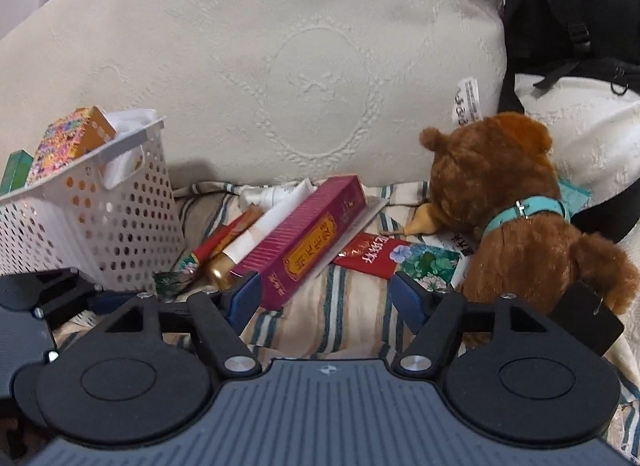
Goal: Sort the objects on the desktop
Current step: 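Move left tool to the pink vial while right tool approaches the red sachet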
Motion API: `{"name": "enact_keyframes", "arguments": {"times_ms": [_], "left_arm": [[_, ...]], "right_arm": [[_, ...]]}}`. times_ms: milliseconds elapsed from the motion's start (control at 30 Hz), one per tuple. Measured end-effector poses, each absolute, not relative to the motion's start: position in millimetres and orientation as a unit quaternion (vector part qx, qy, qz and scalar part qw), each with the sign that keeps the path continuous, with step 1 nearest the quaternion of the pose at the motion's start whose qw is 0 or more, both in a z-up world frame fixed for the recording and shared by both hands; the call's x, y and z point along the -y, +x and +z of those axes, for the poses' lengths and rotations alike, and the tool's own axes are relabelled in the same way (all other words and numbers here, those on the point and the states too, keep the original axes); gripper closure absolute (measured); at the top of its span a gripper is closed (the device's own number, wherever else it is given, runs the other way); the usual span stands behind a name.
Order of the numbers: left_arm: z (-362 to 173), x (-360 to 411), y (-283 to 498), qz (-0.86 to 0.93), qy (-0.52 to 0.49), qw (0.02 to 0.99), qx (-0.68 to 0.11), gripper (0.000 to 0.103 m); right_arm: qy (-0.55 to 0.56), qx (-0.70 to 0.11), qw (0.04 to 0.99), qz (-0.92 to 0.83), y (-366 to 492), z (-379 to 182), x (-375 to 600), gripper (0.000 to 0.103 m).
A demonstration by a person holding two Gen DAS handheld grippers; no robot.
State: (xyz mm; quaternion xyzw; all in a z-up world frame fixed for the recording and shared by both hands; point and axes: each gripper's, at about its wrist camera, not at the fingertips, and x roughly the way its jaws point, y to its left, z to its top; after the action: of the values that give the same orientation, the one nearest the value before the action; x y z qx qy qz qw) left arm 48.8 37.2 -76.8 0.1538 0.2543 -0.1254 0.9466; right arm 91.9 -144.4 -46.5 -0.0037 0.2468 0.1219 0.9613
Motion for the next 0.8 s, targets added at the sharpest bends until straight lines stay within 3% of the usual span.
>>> {"name": "enact_keyframes", "arguments": {"times_ms": [100, 233, 333, 600, 700, 800], "left_arm": [[-81.1, -31.6, 54.0, -0.125, 0.173, 0.941, -0.264, 0.033], [-93.3, -28.9, 70.3, -0.117, 0.178, 0.926, -0.312, 0.049], [-92.2, -30.8, 70.3, -0.115, 0.173, 0.927, -0.313, 0.053], [-92.8, -13.6, 72.5, -0.084, 0.233, 0.926, -0.284, 0.044], [-96.9, -9.8, 83.0, -0.082, 0.245, 0.917, -0.303, 0.047], [-98.6, -14.8, 80.7, -0.083, 0.232, 0.920, -0.305, 0.061]], "right_arm": [[-0.004, -0.251, 0.960, 0.127, 97.7, -53.0, 147.5, 0.028], [-0.006, -0.255, 0.959, 0.127, 103.2, -58.6, 150.2, 0.028], [-0.005, -0.258, 0.957, 0.130, 104.5, -61.3, 152.6, 0.027], [-0.002, -0.257, 0.956, 0.142, 107.8, -64.8, 154.4, 0.026], [0.005, -0.254, 0.956, 0.146, 109.8, -65.1, 155.9, 0.025], [0.007, -0.251, 0.957, 0.147, 111.7, -64.8, 158.9, 0.023]]}}
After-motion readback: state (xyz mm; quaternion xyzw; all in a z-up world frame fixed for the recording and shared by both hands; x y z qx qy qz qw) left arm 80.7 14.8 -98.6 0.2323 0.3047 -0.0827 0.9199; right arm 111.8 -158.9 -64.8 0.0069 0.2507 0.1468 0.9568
